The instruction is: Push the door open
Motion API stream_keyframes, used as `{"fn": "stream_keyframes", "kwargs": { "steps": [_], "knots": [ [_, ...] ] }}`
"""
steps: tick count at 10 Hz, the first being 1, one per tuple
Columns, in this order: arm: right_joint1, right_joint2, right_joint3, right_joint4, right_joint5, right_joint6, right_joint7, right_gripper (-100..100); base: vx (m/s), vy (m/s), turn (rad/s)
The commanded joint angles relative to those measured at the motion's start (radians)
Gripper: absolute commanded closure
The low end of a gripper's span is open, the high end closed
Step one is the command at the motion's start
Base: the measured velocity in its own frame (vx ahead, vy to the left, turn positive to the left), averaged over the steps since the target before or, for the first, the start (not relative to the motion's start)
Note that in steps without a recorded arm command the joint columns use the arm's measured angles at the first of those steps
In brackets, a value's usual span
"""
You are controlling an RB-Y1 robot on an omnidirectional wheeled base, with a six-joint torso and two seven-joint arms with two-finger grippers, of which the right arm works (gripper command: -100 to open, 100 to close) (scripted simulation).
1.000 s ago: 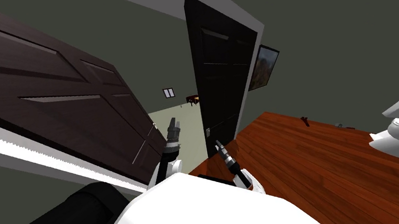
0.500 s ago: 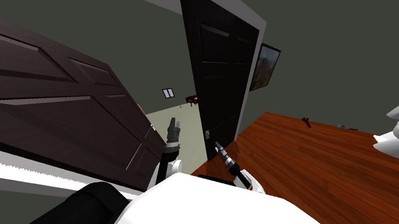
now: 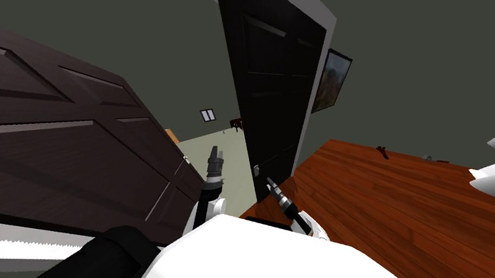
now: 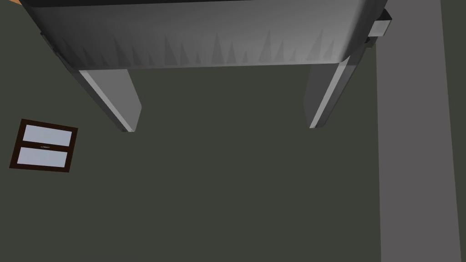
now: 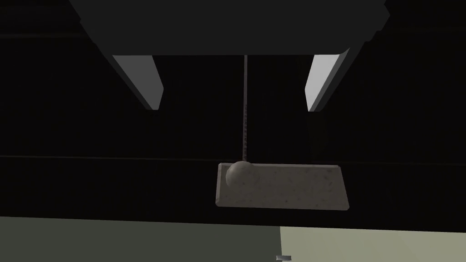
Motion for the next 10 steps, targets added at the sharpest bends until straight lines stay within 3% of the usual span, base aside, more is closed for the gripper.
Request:
{"fn": "stream_keyframes", "kwargs": {
  "steps": [1,8,9,10],
  "knots": [
    [-0.001,0.006,-0.005,0.006,-0.002,0.001,0.007,-100,0.139,0.075,0.046],
    [-0.002,0.028,-0.021,0.023,-0.007,0.004,0.027,-100,0.162,0.115,0.033],
    [-0.002,0.028,-0.021,0.023,-0.007,0.004,0.027,100,-0.017,-0.003,-0.009],
    [-0.002,0.028,-0.021,0.023,-0.007,0.004,0.027,100,-0.033,-0.015,0.019]
  ]
}}
